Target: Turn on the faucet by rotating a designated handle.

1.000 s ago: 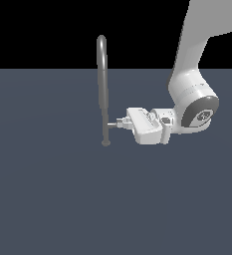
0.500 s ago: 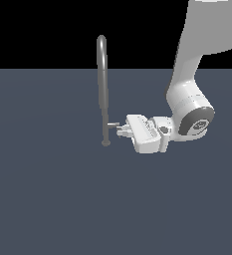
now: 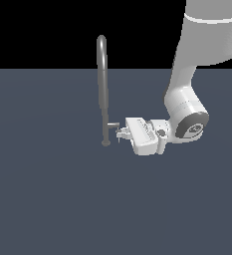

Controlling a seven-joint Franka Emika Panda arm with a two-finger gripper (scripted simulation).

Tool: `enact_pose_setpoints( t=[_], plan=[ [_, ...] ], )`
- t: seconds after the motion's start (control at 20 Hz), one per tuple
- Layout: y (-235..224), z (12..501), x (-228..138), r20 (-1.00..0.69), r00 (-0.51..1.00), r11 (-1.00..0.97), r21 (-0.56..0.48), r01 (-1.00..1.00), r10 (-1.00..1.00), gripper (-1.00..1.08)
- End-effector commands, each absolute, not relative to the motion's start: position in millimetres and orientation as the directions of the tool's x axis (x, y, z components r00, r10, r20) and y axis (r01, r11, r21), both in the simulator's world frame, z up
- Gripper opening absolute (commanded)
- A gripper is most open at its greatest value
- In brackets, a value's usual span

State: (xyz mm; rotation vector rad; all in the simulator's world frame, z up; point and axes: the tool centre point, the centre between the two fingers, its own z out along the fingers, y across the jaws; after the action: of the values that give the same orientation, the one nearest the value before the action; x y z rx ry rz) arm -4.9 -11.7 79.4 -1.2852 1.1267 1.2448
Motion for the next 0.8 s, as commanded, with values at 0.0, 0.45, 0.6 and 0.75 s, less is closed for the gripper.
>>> enact_pose_setpoints(
  t=[0.0, 0.45, 0.6, 0.75],
  plan=[
    [-12, 49, -10, -1.000, 0.005, -0.075, -0.005, -0.997, 0.001, -1.00],
    [-11, 56, 9, -1.000, 0.029, -0.081, -0.030, -0.996, 0.007, -1.00],
    [-10, 47, 13, -1.000, 0.020, -0.079, -0.020, -0.997, 0.005, -1.00],
    [-10, 38, 16, -1.000, 0.011, -0.077, -0.011, -0.997, 0.003, -1.00]
  ],
)
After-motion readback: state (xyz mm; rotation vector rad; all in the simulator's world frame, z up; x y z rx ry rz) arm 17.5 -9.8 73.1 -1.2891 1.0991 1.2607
